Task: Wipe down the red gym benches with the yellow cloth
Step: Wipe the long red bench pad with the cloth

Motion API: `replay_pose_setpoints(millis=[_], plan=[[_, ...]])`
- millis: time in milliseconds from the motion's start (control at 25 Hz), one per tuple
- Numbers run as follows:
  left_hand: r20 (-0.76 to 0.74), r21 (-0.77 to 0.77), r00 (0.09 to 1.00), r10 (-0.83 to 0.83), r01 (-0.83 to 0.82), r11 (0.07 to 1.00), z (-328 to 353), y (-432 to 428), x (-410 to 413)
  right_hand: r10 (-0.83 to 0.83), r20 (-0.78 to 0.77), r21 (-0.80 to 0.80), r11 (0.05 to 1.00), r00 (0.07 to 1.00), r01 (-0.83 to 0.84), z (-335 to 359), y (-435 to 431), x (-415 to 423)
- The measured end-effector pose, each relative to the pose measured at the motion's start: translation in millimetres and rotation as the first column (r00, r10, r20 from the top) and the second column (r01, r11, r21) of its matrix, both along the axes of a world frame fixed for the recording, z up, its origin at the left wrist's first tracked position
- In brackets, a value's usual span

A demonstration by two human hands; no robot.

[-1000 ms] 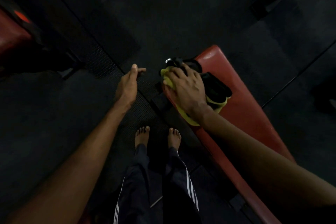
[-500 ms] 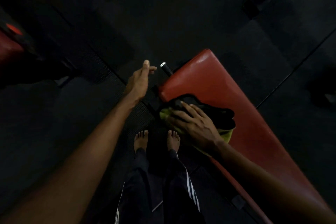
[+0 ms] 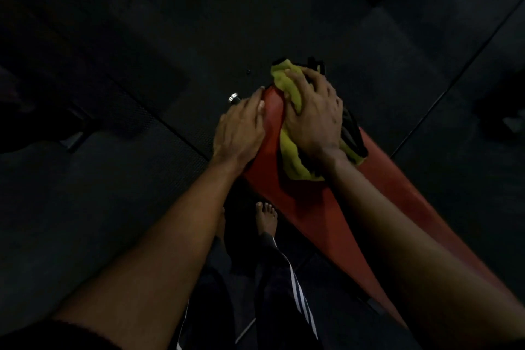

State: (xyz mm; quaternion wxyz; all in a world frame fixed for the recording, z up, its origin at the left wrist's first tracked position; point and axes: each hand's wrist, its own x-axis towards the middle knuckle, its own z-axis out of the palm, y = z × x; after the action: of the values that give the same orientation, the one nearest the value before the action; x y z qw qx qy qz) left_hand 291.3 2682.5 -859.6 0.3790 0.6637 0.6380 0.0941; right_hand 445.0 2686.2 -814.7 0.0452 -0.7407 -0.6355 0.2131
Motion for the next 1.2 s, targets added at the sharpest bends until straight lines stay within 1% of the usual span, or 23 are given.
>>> replay_pose_setpoints(millis=[40, 80, 120, 160, 200, 240, 280, 360, 440, 520, 600, 720, 760, 800, 920, 1040, 1160, 1200], plan=[[-0.044, 0.054, 0.999, 0.003, -0.001, 0.999, -0.8, -3.4, 1.0, 0.047, 0.009, 0.003, 0.999, 0.999, -0.047, -2.5, 3.9, 5.8], [-0.077, 0.085, 0.997, 0.000, 0.006, 0.996, -2.2, -4.3, 1.7, 0.057, -0.006, 0.015, 0.998, 0.998, -0.057, -3.4, 2.7, 15.6], [-0.094, 0.094, 0.996, -0.008, 0.017, 0.995, -3.0, -3.1, 2.9, 0.007, -0.029, 0.022, 1.000, 1.000, -0.006, -3.9, -7.1, 30.0], [-0.103, 0.090, 0.995, -0.014, 0.023, 0.996, -2.8, -2.5, 3.8, -0.098, -0.059, 0.025, 0.995, 0.993, 0.099, -3.4, -23.5, 45.3], [-0.111, 0.089, 0.994, -0.011, 0.021, 0.996, -2.1, -2.5, 4.2, -0.225, -0.087, 0.024, 0.973, 0.970, 0.228, -1.3, -43.1, 59.4], [-0.117, 0.093, 0.993, -0.003, 0.014, 0.996, -1.6, -2.9, 4.9, -0.321, -0.084, 0.015, 0.946, 0.943, 0.324, 2.8, -63.8, 70.5], [-0.123, 0.103, 0.992, 0.009, 0.004, 0.995, -1.1, -2.5, 6.0, -0.365, -0.054, 0.003, 0.931, 0.929, 0.366, 5.3, -80.1, 76.9], [-0.140, 0.115, 0.990, 0.033, -0.017, 0.993, -2.9, -4.1, 6.1, -0.372, -0.004, -0.007, 0.928, 0.928, 0.372, 0.8, -89.1, 76.0], [-0.159, 0.110, 0.986, 0.043, -0.025, 0.994, -1.5, -5.3, 6.5, -0.389, 0.035, -0.007, 0.921, 0.921, 0.389, -0.1, -65.6, 62.7], [-0.141, 0.103, 0.989, 0.051, -0.037, 0.994, 0.1, -4.0, 7.3, -0.344, 0.059, -0.019, 0.938, 0.937, 0.345, 0.1, -35.2, 44.1], [-0.124, 0.121, 0.991, 0.050, -0.035, 0.992, -1.2, -5.2, 7.9, -0.258, 0.079, -0.007, 0.966, 0.963, 0.259, -3.0, -10.3, 32.3], [-0.116, 0.109, 0.992, 0.048, -0.036, 0.993, -0.6, -8.2, 6.3, -0.160, 0.035, 0.012, 0.987, 0.987, 0.160, -6.8, -5.4, 38.3], [-0.119, 0.108, 0.991, 0.053, -0.040, 0.993, -0.2, -7.4, 6.5, -0.165, 0.008, 0.009, 0.986, 0.986, 0.165, -7.1, -11.3, 45.9], [-0.124, 0.111, 0.991, 0.057, -0.043, 0.993, -0.2, -6.4, 6.6, -0.206, -0.018, 0.001, 0.979, 0.978, 0.206, -6.7, -21.4, 54.4], [-0.132, 0.079, 0.990, 0.055, -0.045, 0.996, 1.5, -4.9, 8.9, -0.418, -0.032, 0.002, 0.908, 0.908, 0.418, -2.0, -71.9, 73.8], [-0.112, 0.057, 0.992, 0.058, -0.052, 0.997, 3.2, -5.8, 9.2, -0.572, -0.047, -0.002, 0.820, 0.819, 0.573, 4.9, -116.0, 67.5], [-0.081, 0.048, 0.995, 0.052, -0.048, 0.998, 4.7, -4.3, 8.4, -0.703, -0.004, 0.044, 0.711, 0.712, 0.702, -0.3, -95.1, 44.3], [-0.078, 0.043, 0.996, 0.052, -0.049, 0.998, 4.4, -3.9, 7.7, -0.710, 0.016, 0.055, 0.704, 0.704, 0.708, -2.9, -77.4, 36.3]])
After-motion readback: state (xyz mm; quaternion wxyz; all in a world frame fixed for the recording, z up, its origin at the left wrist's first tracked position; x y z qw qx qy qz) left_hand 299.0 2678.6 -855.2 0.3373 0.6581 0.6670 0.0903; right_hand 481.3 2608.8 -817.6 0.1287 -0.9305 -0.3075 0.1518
